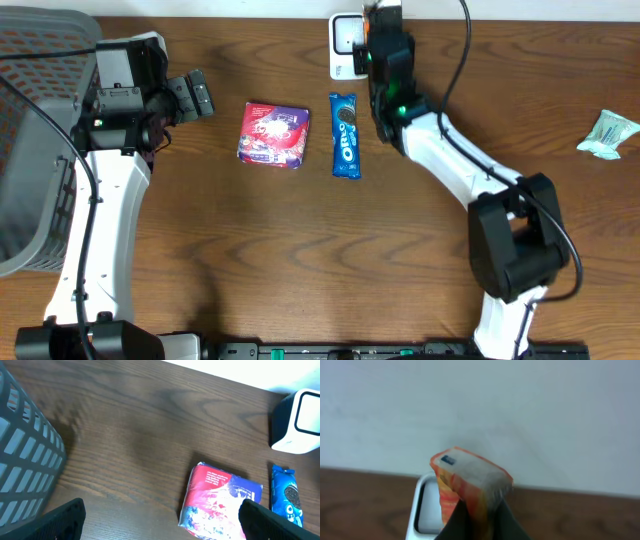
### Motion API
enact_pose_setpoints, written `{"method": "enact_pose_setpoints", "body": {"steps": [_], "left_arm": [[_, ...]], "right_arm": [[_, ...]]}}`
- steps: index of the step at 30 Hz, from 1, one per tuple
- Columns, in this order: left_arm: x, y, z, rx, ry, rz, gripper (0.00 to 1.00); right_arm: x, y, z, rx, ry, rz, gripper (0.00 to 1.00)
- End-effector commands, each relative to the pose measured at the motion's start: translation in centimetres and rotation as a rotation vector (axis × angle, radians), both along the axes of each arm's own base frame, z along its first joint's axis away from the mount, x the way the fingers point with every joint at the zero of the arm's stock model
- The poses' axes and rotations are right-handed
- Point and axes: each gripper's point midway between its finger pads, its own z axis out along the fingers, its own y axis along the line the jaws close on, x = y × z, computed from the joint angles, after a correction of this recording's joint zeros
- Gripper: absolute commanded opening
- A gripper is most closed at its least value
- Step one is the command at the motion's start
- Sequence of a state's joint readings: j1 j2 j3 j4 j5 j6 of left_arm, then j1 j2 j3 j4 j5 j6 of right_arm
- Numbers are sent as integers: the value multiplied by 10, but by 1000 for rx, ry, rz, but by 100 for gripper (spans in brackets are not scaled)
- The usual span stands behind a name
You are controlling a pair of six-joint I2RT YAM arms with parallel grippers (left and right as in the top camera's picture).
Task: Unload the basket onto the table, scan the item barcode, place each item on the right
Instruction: 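Hold the orange Kleenex pack up to the scanner with the right gripper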
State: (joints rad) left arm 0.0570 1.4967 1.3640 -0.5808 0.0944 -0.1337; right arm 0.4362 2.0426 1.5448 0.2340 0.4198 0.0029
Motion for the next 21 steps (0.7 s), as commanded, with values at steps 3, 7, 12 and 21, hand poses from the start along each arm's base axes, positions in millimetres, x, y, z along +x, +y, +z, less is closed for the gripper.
{"method": "enact_pose_setpoints", "body": {"steps": [3, 7, 12, 21], "left_arm": [[0, 2, -4, 8, 13, 6, 98], [0, 2, -5, 8, 13, 6, 98], [0, 2, -5, 8, 13, 6, 98], [0, 2, -4, 8, 13, 6, 98]], "right_arm": [[40, 23, 3, -90, 32, 35, 1], [59, 33, -18, -139, 127, 47, 1], [68, 34, -44, -193, 208, 53, 1], [69, 1, -28, -248, 193, -96, 1]]}}
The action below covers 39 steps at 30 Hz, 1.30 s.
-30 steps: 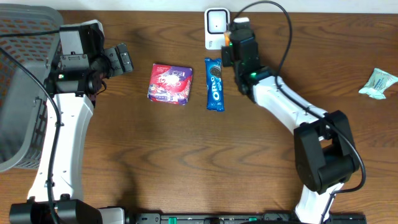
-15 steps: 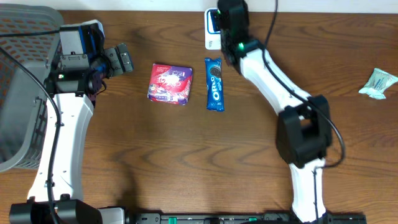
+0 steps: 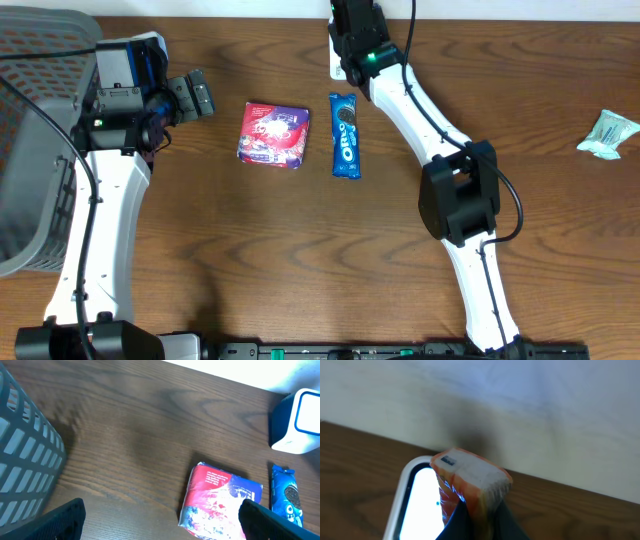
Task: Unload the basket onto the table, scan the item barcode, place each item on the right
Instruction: 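Hold the orange Kleenex pack up to the scanner with the right gripper, then carry the Kleenex pack to the right edge and drop it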
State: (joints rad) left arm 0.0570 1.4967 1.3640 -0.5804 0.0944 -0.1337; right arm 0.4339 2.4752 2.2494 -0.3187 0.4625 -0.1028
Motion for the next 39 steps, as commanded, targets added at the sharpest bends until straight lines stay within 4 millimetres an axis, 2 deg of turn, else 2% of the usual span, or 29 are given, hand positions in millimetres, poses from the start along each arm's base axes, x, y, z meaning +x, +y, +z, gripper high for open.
{"method": "enact_pose_setpoints", "body": {"steps": [1, 5, 8, 12, 18, 24, 25, 26, 27, 30, 32, 34, 39], "left_arm": [[0, 2, -5, 8, 13, 6, 98], [0, 2, -5, 8, 13, 6, 98], [0, 2, -4, 8, 13, 6, 98], [0, 2, -5, 8, 13, 6, 98], [0, 2, -4, 8, 13, 6, 98], [0, 2, -5, 8, 13, 6, 98], [0, 2, -5, 8, 13, 6, 98], [0, 2, -4, 8, 13, 6, 98], [0, 2, -5, 8, 13, 6, 98], [0, 2, -5, 8, 13, 6, 98], [0, 2, -5, 8, 13, 6, 98], [0, 2, -4, 8, 13, 6, 98], [0, 2, -5, 8, 13, 6, 98]], "right_arm": [[4, -29, 39, -29, -77, -121, 1], [2, -72, 58, -46, -106, -272, 1], [-5, -112, 58, -65, -58, -360, 1], [-23, -185, 39, -82, 64, -519, 1], [-79, -313, -3, -125, 329, -767, 1], [-129, -407, -23, -98, 485, -923, 1], [-132, -416, -27, -63, 500, -928, 9], [-135, -423, -32, -18, 513, -924, 25], [-136, -428, -36, 30, 525, -917, 31], [-141, -442, -47, 169, 550, -893, 57], [-142, -446, -53, 249, 562, -869, 67], [-141, -445, -57, 330, 572, -835, 86], [-132, -421, -62, 473, 598, -721, 91]]}}
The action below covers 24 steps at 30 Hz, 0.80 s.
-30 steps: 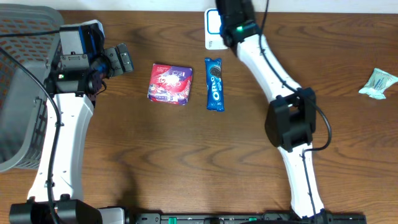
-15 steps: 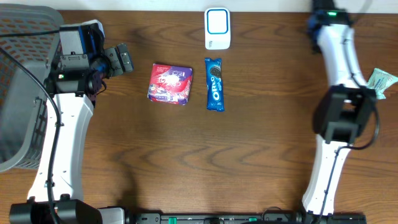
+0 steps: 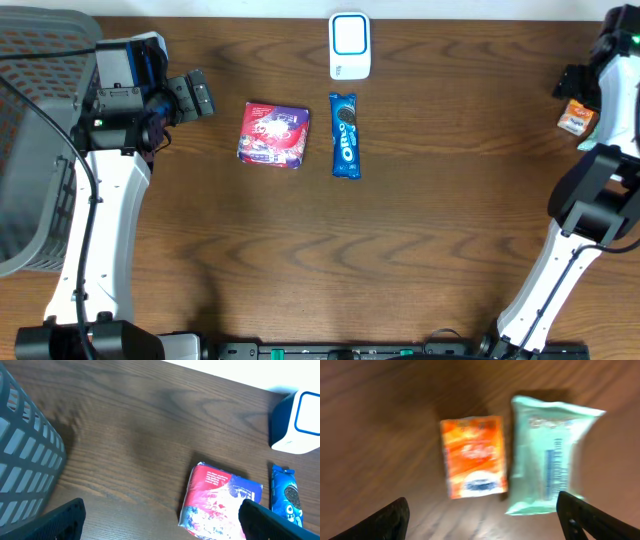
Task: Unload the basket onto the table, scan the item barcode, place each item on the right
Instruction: 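Carry the Kleenex pack to the right edge and drop it, then move the right gripper to the blue Oreo pack and grasp it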
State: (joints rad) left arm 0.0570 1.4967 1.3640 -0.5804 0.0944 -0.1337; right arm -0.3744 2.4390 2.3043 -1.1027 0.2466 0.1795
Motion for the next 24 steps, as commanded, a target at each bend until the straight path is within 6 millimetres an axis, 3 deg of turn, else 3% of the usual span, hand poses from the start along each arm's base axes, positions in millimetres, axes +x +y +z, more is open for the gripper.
{"method": "enact_pose_setpoints", "body": {"steps": [1, 4, 8, 12, 18, 24], "left_arm": [[0, 2, -5, 8, 13, 6, 98], [0, 2, -5, 8, 13, 6, 98], [0, 2, -5, 8, 13, 6, 98], [0, 2, -5, 8, 13, 6, 98], [0, 2, -4, 8, 13, 6, 98], [0, 2, -5, 8, 13, 6, 98]], "right_arm": [[18, 42, 17, 172, -105, 84, 93], [31, 79, 18, 314, -155, 162, 99], [48, 143, 29, 526, -237, 358, 99], [49, 203, 37, 674, -243, 469, 99], [29, 297, 16, 730, -104, 612, 99], [8, 381, -23, 717, -9, 752, 99]]}}
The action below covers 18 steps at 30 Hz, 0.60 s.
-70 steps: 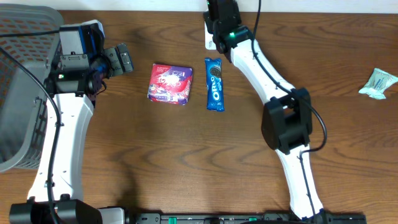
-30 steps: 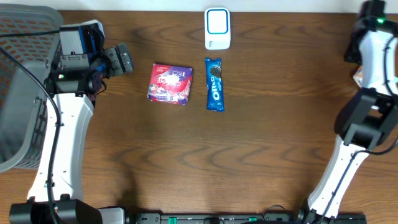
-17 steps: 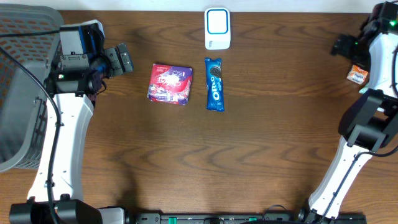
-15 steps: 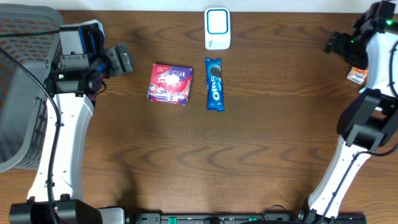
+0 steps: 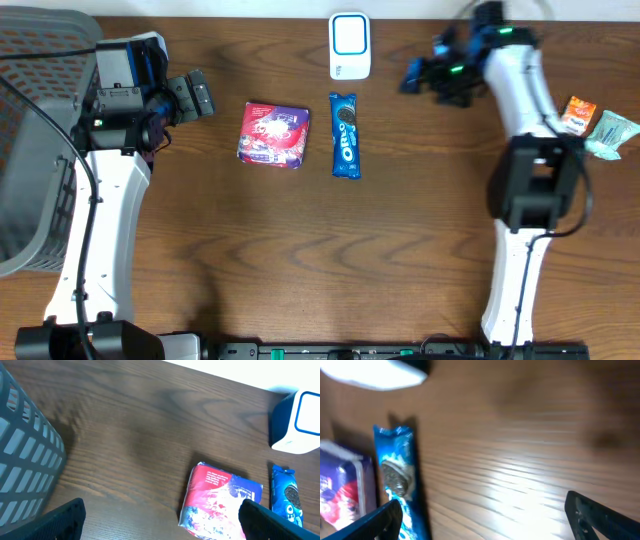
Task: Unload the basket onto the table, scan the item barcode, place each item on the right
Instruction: 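Move the right gripper to the blue Oreo pack and grasp it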
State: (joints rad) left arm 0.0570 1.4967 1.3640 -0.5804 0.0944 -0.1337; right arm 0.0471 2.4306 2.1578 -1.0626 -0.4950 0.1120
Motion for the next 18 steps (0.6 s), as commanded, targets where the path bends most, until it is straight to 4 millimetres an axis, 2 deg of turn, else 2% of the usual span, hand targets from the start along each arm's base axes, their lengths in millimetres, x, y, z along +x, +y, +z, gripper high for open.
{"method": "enact_pose_setpoints", "body": {"steps": [1, 3, 7, 12, 16, 18], "left_arm": [[0, 2, -5, 8, 13, 6, 98], [0, 2, -4, 8, 13, 6, 98], [0, 2, -4, 8, 13, 6, 98], [0, 2, -5, 8, 13, 6, 98], [0, 2, -5, 8, 13, 6, 98], [0, 2, -5, 8, 13, 6, 98]], "right_arm": [[-19, 45, -4, 8, 4, 86, 99], [-28, 65, -13, 13, 31, 93, 98], [-43, 88, -25, 18, 89, 84, 86], [-59, 102, -33, 15, 143, 91, 80], [-72, 111, -43, 4, 175, 103, 72], [-79, 112, -50, -19, 194, 103, 64]]}}
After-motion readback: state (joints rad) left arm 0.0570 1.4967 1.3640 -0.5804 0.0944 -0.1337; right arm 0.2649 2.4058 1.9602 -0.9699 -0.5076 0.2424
